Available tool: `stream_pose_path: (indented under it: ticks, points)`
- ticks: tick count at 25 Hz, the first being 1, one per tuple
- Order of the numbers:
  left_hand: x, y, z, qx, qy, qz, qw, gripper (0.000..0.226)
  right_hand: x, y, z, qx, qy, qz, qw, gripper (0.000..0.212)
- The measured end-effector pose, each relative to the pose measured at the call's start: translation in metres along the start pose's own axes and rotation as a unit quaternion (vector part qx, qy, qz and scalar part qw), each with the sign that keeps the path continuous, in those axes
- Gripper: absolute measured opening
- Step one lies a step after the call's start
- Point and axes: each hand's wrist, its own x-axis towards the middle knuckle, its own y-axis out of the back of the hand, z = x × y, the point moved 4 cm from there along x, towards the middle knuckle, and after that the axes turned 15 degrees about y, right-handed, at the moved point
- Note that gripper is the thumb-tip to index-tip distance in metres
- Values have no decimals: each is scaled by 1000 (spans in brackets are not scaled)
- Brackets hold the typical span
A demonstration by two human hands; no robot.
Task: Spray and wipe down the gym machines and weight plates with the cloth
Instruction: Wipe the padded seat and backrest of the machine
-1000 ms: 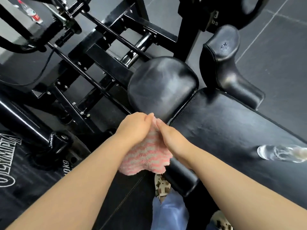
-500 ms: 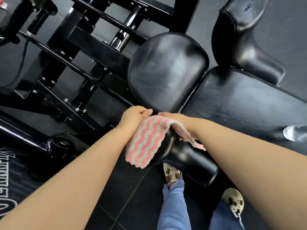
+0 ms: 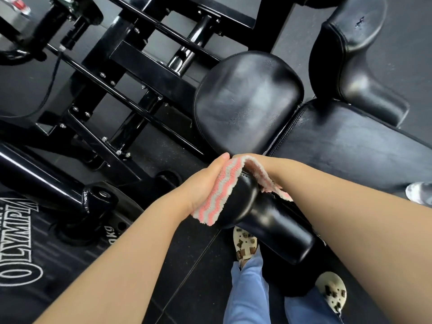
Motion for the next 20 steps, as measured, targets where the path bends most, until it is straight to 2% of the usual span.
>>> stream_pose_path:
  ticks: [1, 4, 6, 7, 9, 11, 13, 14, 16, 18, 20]
  points:
    - [-1, -2, -4, 10, -4, 19, 1000, 42, -4, -3, 0, 14, -25, 11, 1000, 77]
    - [4, -1, -21, 5, -97, 99, 990, 39, -9, -6, -6, -55, 5, 37, 998, 40]
    - [1, -2, -36, -47, -173, 175, 968, 33, -10, -8, -18, -79, 25, 61, 995, 29]
    - [-3, -6, -44, -70, -204, 221, 951, 32, -9, -11, -21, -137, 56, 65, 987, 25]
    - [-15, -22, -57, -99, -261, 319, 906, 36, -18, -23, -28, -287, 134, 62, 947, 26]
    - [-17, -40, -67, -146, -283, 363, 876, 51, -36, -40, -28, -420, 167, 54, 890, 39]
    - [-10, -44, -74, -231, -270, 347, 868, 50, -46, -49, -34, -530, 177, 23, 829, 51]
    - [-5, -40, -76, -286, -243, 315, 872, 45, -44, -46, -41, -546, 173, -3, 820, 49]
    - [10, -32, -82, -373, -167, 207, 889, 34, -27, -39, -55, -527, 138, -72, 835, 40]
    - [16, -27, -81, -380, -102, 125, 911, 19, -5, -33, -61, -501, 46, -161, 849, 43]
    - [29, -29, -85, -412, -48, 63, 908, 22, 17, -31, -51, -404, -61, -211, 888, 44]
